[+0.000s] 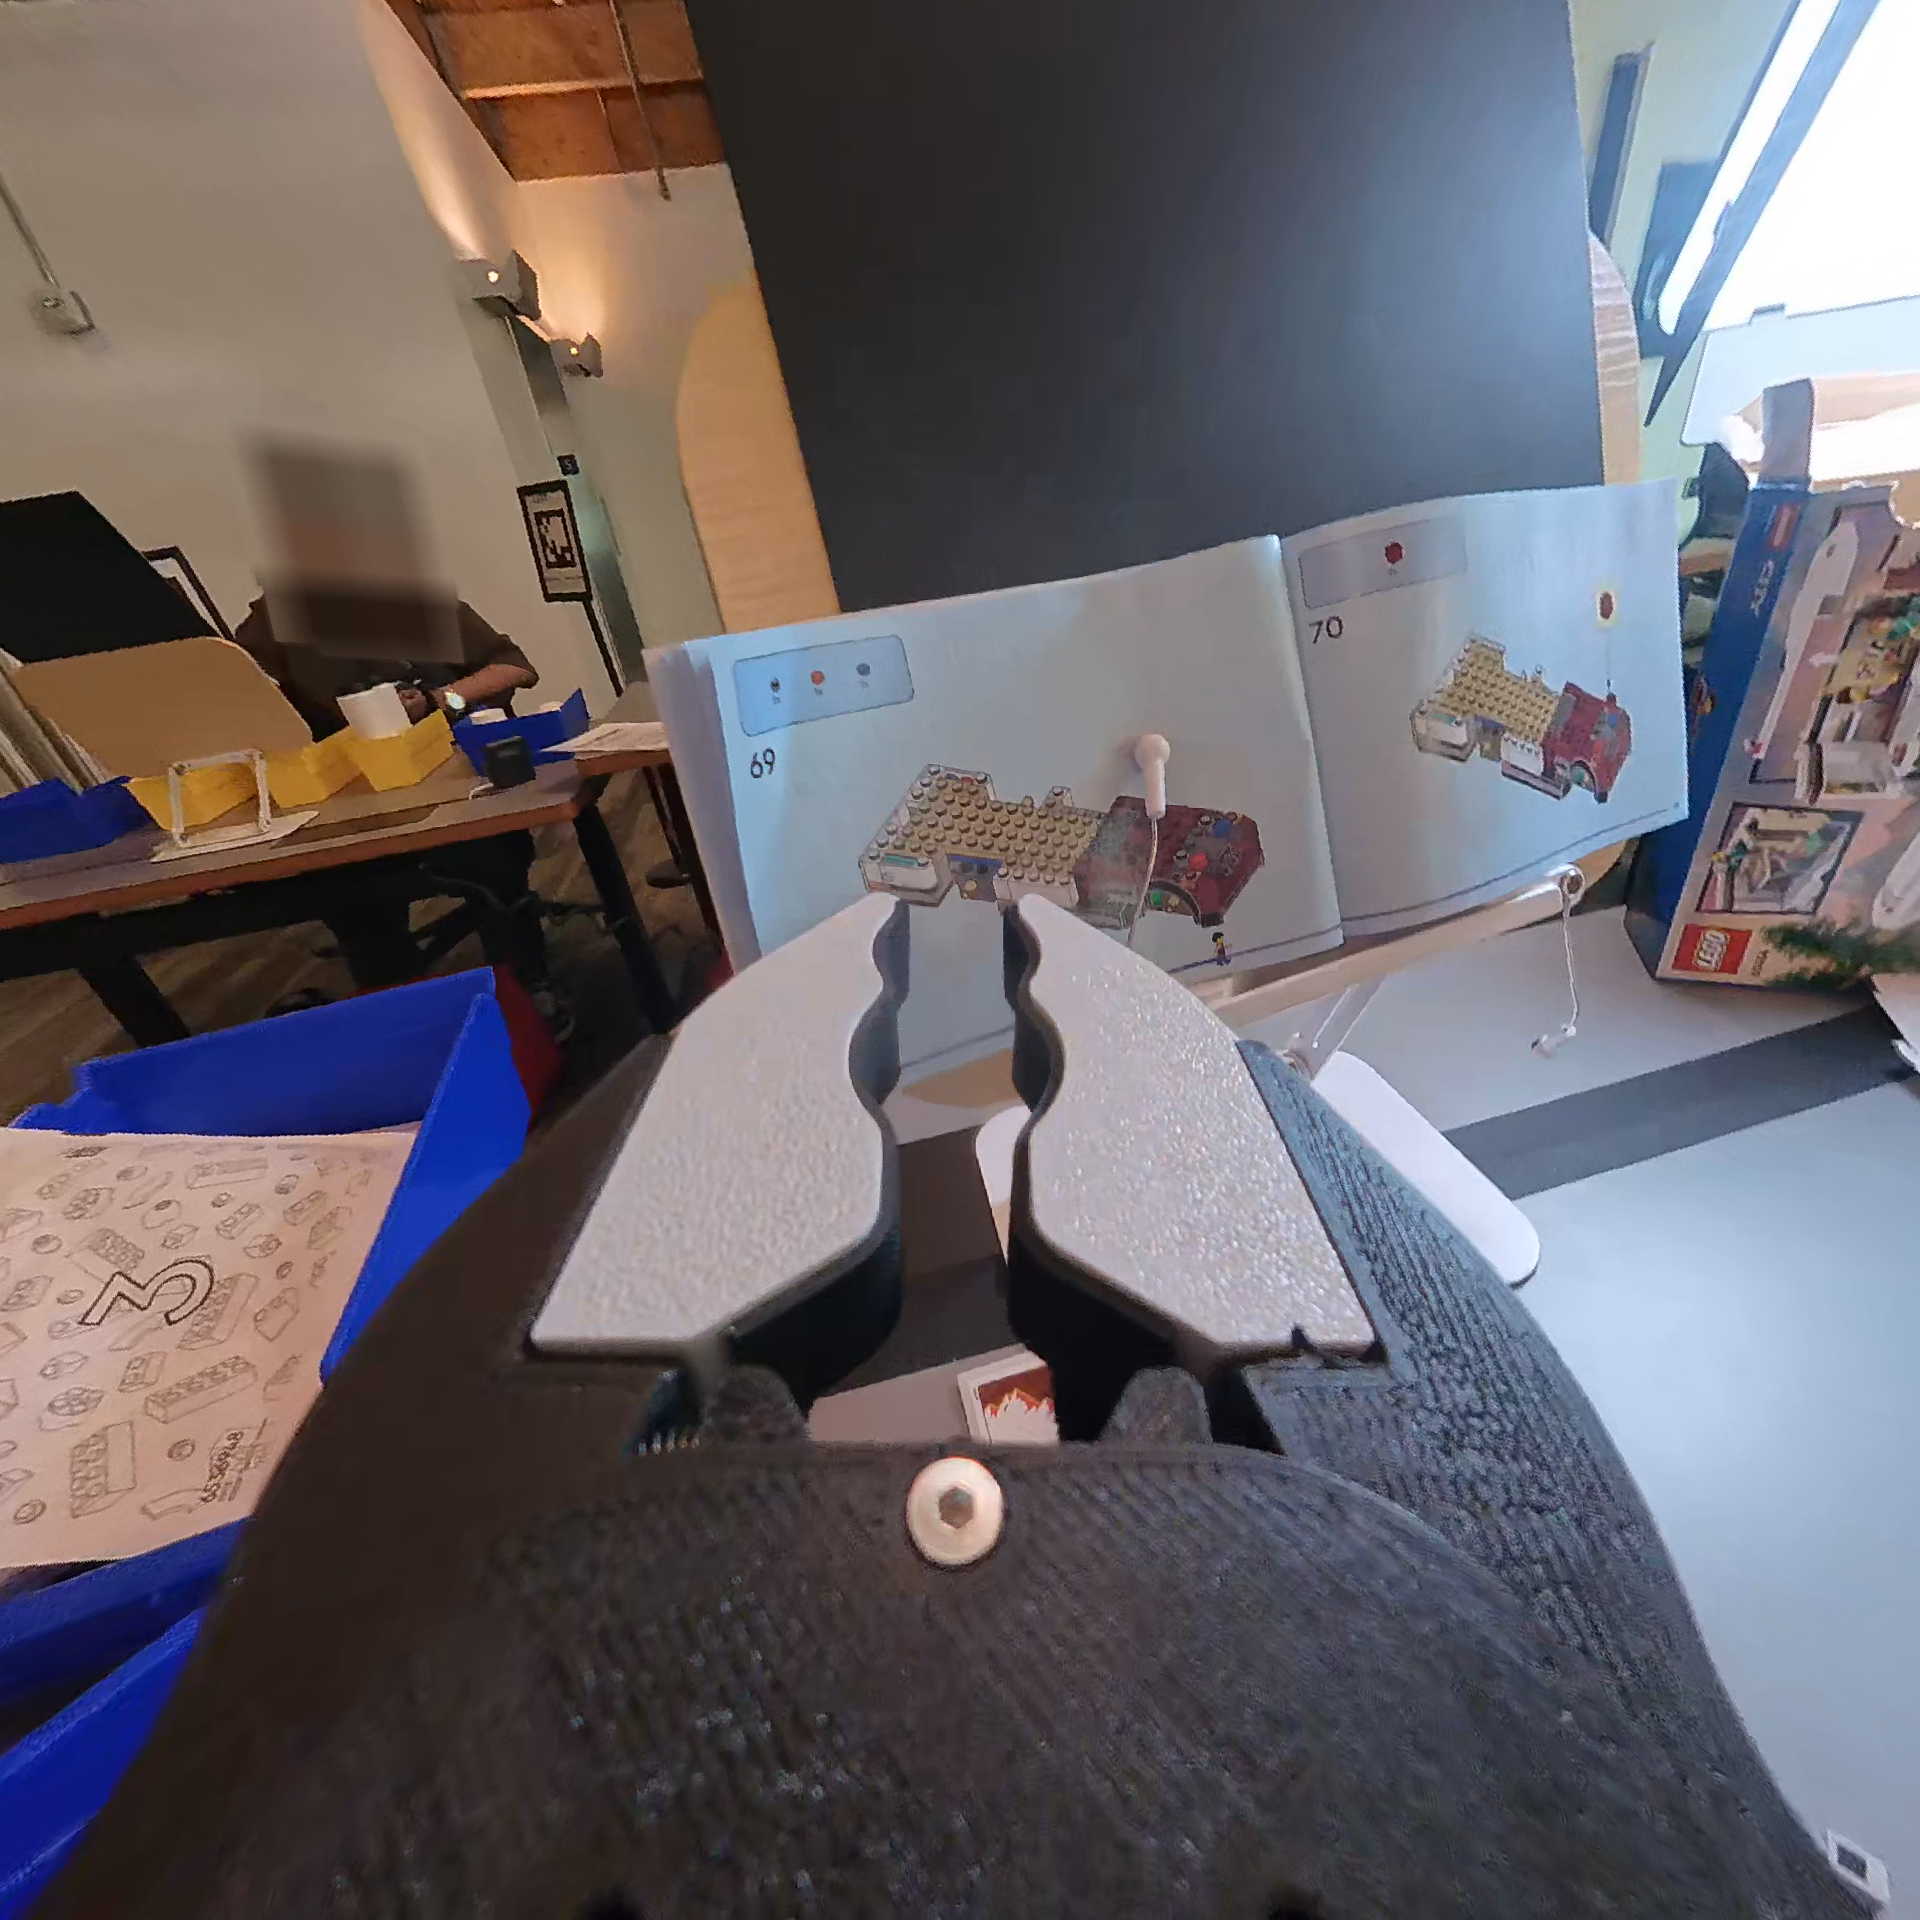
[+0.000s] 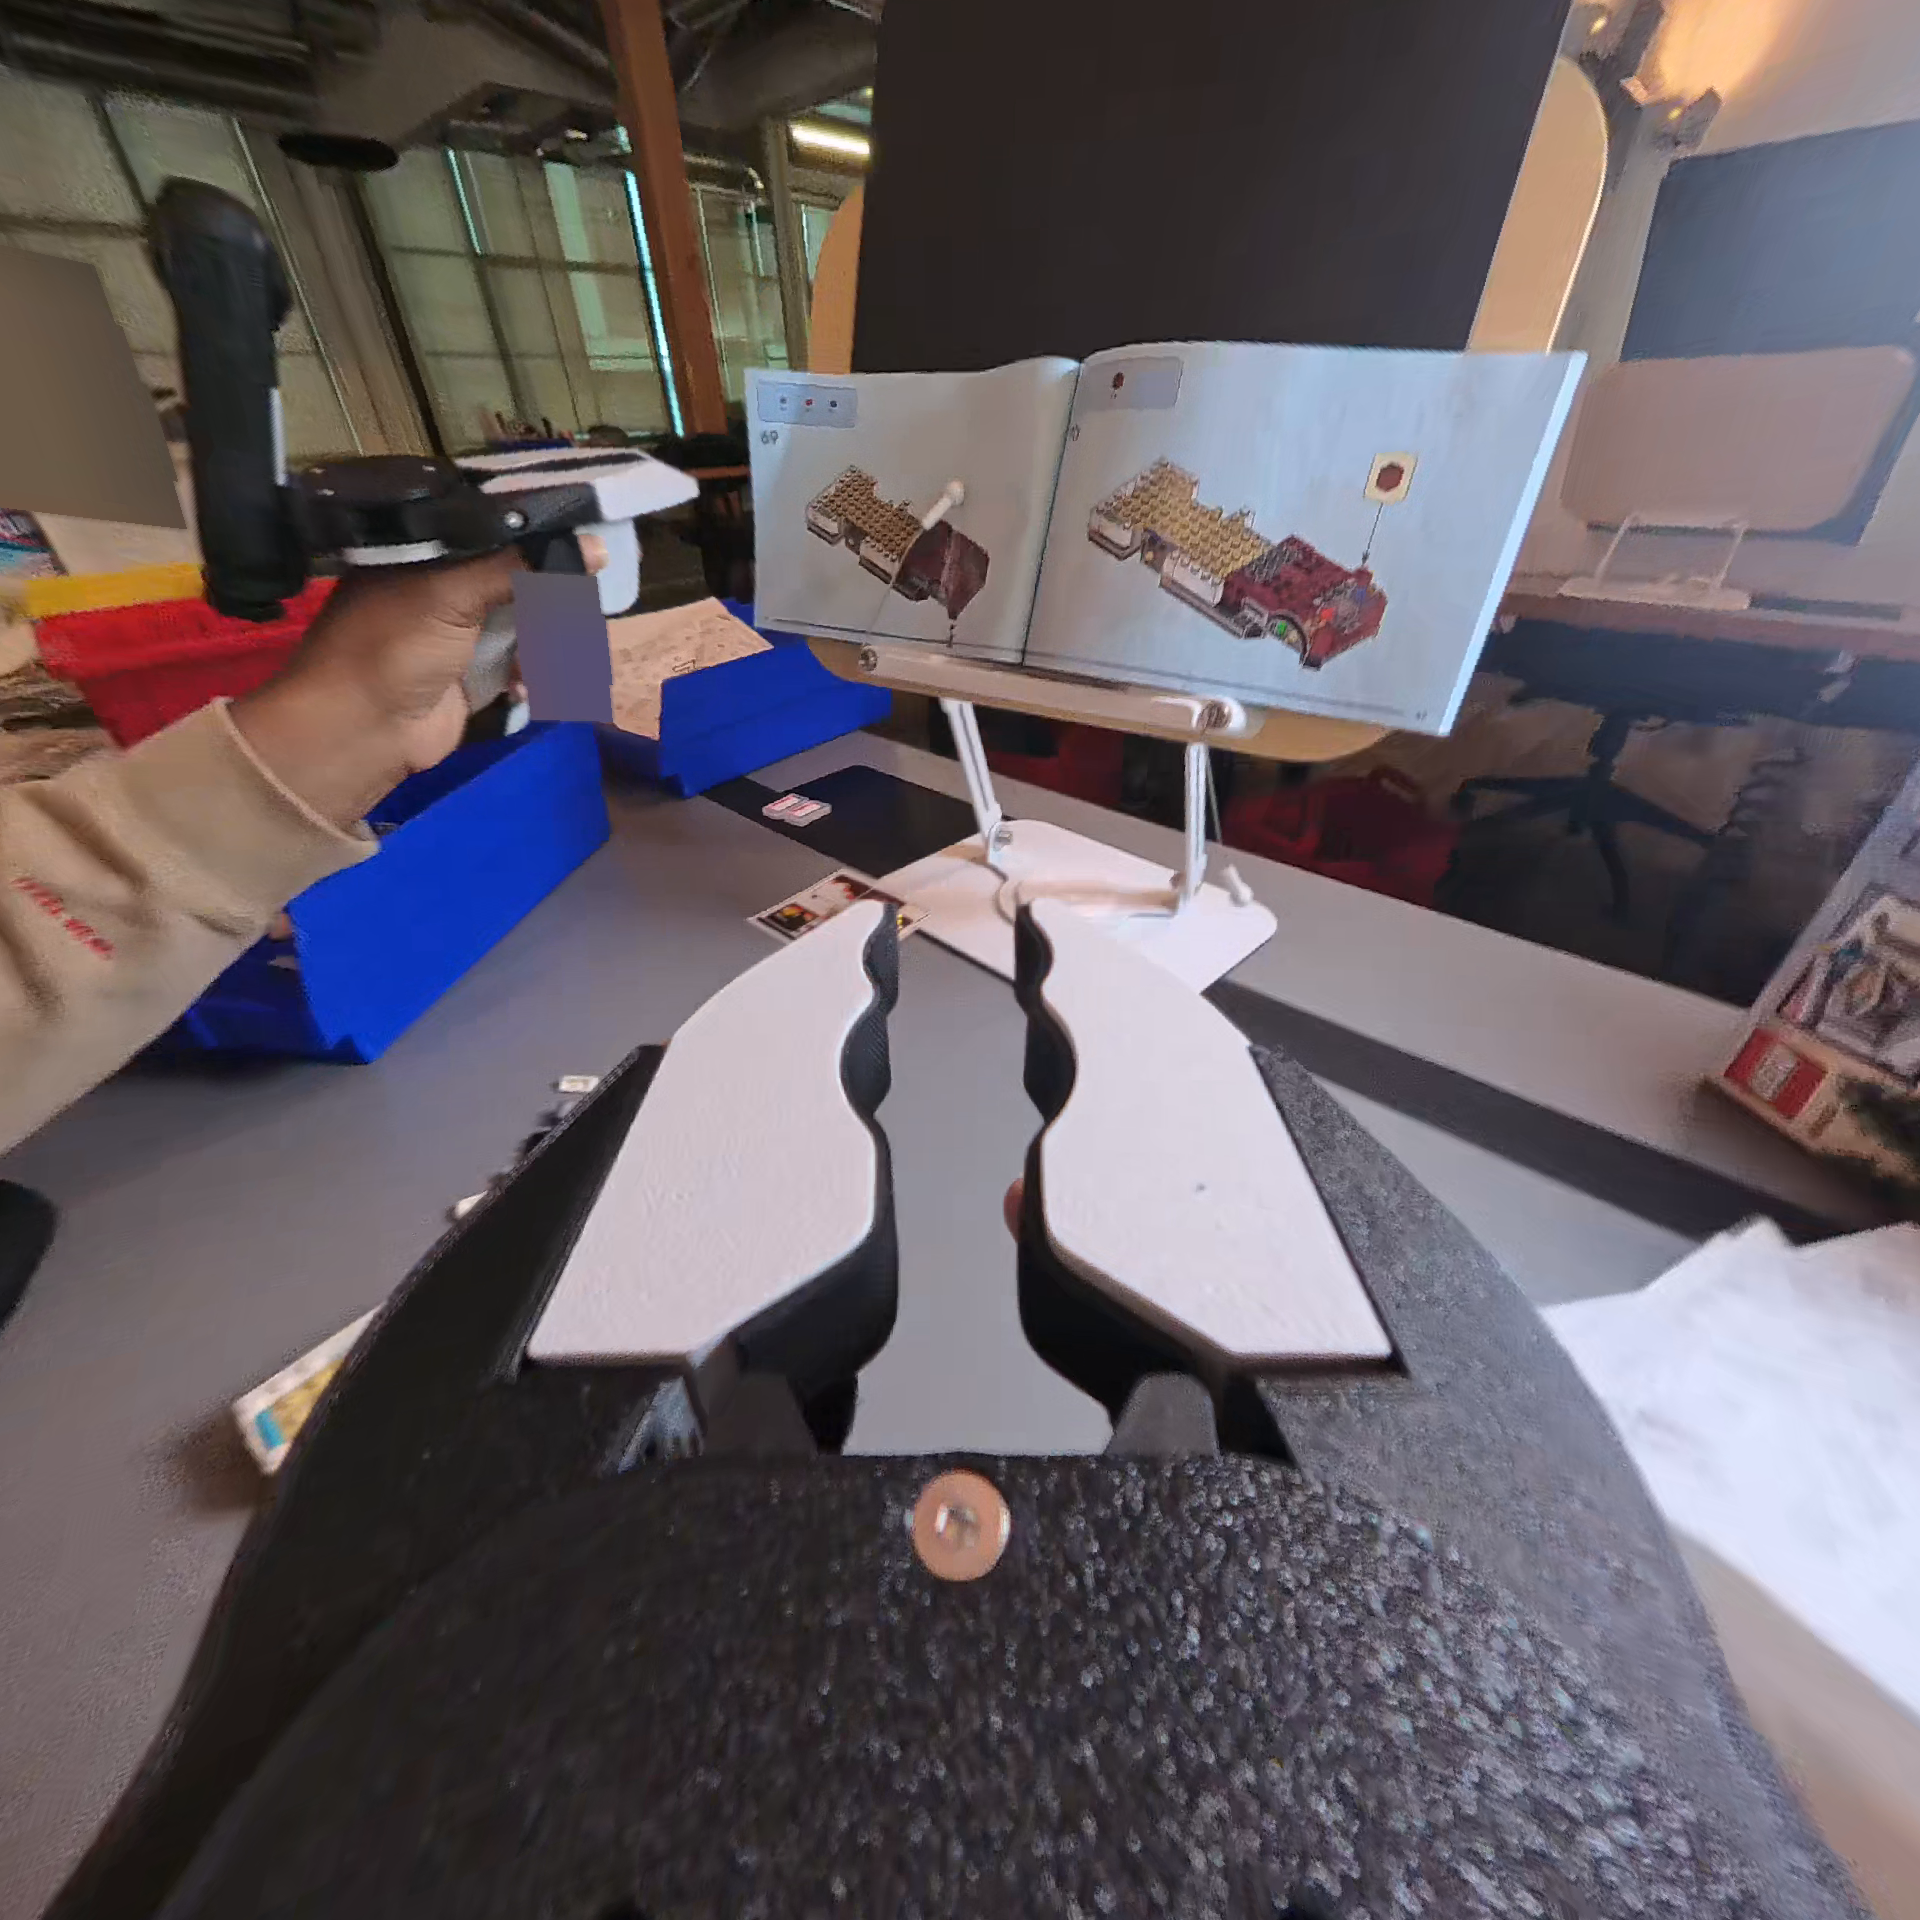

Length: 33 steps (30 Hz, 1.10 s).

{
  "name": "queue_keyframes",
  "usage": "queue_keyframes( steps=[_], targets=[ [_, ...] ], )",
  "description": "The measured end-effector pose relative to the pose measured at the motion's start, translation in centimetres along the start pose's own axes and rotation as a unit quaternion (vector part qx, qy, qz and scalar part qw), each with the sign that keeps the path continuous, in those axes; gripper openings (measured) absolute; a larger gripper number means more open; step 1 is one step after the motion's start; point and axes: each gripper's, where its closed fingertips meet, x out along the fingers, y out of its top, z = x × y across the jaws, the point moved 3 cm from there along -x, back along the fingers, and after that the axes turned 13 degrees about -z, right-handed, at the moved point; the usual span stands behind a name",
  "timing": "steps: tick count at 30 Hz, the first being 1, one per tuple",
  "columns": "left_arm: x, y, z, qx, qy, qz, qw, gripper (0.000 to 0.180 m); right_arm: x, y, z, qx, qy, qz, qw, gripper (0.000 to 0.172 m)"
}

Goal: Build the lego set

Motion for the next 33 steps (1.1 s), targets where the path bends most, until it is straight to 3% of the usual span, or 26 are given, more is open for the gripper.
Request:
queue_keyframes(
  steps=[4, 7, 10, 19, 33],
  targets=[
    [0.9, 1.8, -0.9, -0.005, 0.027, 0.018, 0.999, 0.017, -2.9, -4.0, -1.9, 0.018, -0.023, 0.021, 0.999, 0.001],
    [2.1, 3.3, -1.8, -0.005, 0.051, 0.021, 0.998, 0.014, -3.5, -5.3, -2.1, -0.007, -0.032, 0.043, 0.999, 0.0],
    [3.4, 3.8, -2.6, -0.005, 0.072, 0.01, 0.997, 0.0, -3.3, -5.6, -2.5, -0.025, -0.009, 0.045, 0.999, 0.0],
    [5.8, 2.8, -3.4, -0.008, 0.108, -0.024, 0.994, 0.0, -4.2, -5.3, -3.2, -0.092, -0.008, 0.064, 0.994, 0.0],
    [6.5, 3.6, -1.4, -0.014, 0.097, -0.003, 0.995, 0.0, -4.4, -5.4, -2.7, -0.098, -0.019, 0.069, 0.993, 0.001]
  ],
)
